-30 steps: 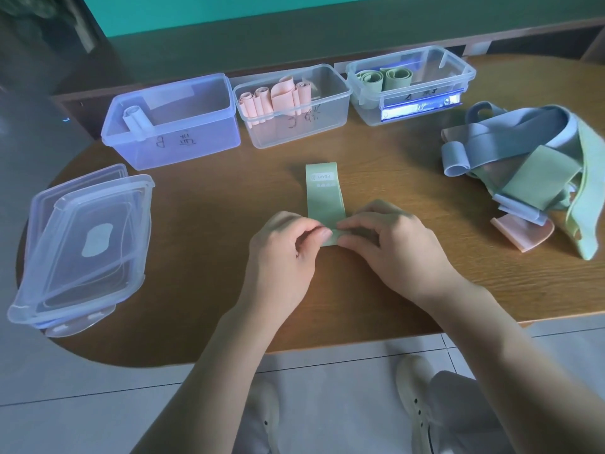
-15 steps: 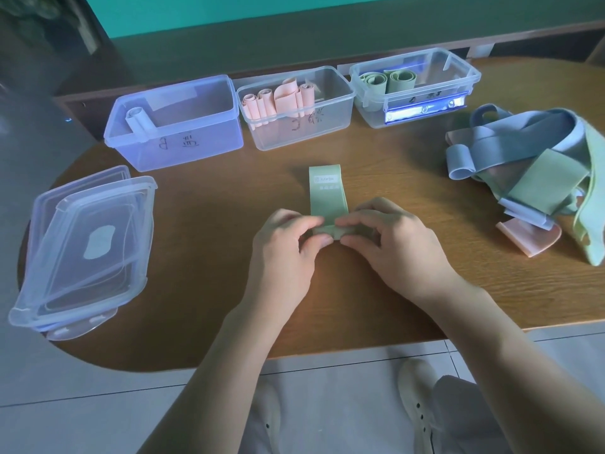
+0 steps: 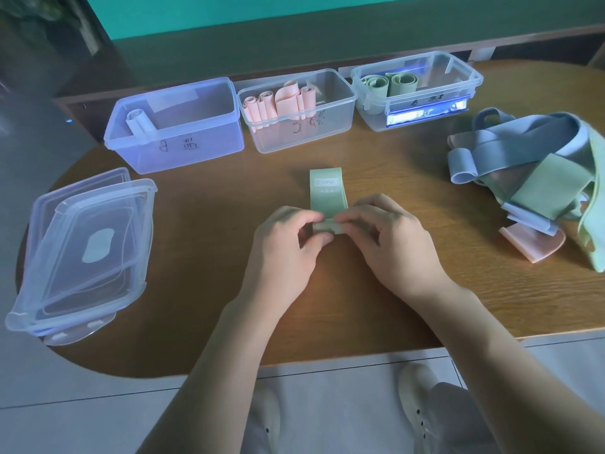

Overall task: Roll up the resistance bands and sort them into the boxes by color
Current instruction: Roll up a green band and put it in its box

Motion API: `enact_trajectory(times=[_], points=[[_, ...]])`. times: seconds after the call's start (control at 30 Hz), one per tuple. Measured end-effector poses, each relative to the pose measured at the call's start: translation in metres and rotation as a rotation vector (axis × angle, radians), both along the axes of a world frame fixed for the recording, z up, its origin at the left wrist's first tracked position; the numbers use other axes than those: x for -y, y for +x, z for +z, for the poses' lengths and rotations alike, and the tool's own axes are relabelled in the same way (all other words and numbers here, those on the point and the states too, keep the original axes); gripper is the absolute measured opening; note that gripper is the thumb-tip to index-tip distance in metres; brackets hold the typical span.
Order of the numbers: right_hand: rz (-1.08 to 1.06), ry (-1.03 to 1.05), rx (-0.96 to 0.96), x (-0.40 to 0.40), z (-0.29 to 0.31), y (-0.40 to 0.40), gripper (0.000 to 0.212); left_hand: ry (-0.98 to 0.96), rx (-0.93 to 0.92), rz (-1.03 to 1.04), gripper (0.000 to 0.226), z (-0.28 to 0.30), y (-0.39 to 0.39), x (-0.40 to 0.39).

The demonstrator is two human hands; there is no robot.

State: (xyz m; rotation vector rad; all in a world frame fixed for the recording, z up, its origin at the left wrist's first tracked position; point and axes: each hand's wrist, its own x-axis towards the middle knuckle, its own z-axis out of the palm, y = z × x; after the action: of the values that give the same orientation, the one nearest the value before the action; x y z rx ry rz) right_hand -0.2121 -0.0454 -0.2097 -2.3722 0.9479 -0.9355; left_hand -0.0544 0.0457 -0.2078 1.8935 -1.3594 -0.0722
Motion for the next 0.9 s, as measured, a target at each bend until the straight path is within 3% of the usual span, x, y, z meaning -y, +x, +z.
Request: enact_trajectory(times=[0.27, 0.43, 0.7, 0.9], points=[[-0.026, -0.024, -0.113, 0.011, -0.001, 0.005, 0.023, 0.08, 0.002, 0.029, 0.036, -0.003, 0.005, 0.011], [-0.056, -0.104, -0.155, 0.013, -0.002, 0.008, 0.021, 0.019, -0.071, 0.06, 0.026, 0.003, 0.009, 0.014], [-0.025, -0.26, -0.211, 0.019, -0.004, 0.01, 0.027, -0.019, -0.021, 0.04, 0.02, 0.001, 0.013, 0.023], [-0.006, -0.186, -0.221, 0.028, -0.003, 0.014, 0.026, -0.046, 0.056, 0.024, 0.026, 0.0, 0.023, 0.032]])
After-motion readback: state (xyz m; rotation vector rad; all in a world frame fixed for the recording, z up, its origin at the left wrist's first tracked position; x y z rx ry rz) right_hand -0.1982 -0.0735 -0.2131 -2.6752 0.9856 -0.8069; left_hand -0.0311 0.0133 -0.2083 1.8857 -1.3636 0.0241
